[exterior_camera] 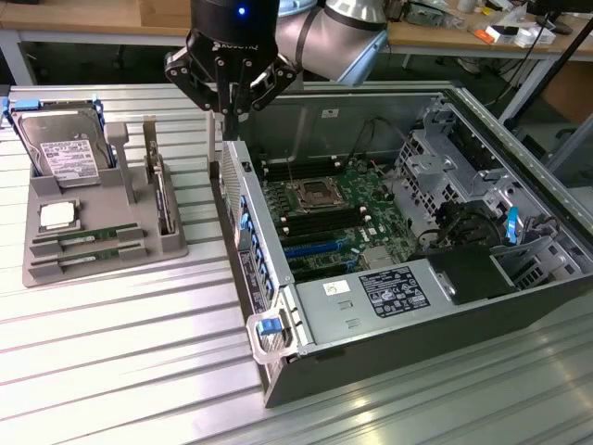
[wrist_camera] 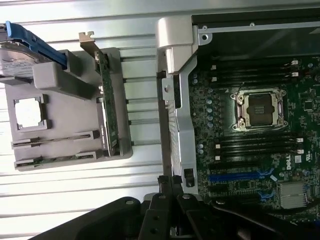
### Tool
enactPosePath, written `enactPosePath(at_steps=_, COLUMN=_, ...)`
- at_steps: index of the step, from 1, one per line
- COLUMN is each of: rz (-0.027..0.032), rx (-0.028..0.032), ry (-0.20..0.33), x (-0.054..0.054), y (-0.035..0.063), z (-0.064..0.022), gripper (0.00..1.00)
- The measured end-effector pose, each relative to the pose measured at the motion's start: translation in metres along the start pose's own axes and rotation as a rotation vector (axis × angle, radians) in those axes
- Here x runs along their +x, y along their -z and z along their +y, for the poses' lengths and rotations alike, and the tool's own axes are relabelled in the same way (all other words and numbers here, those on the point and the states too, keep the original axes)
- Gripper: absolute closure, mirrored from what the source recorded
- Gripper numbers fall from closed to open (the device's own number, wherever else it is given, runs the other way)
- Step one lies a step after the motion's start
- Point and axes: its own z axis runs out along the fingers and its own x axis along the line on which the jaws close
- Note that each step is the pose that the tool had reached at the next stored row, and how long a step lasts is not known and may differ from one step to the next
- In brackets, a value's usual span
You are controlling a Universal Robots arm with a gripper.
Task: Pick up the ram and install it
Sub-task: 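Reach for the ram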
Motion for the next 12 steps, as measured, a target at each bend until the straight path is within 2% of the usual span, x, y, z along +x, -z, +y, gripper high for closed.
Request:
enactPosePath(at_steps=5, rz=0.0001, rx=0.0001, ry=0.0, x=0.013, y=0.0004, z=-0.001, gripper=0.89)
enactPosePath(at_steps=12, rz=0.0, rx=0.0, ry=0.0, x=0.037, y=0.001, z=-0.0028, gripper=0.89)
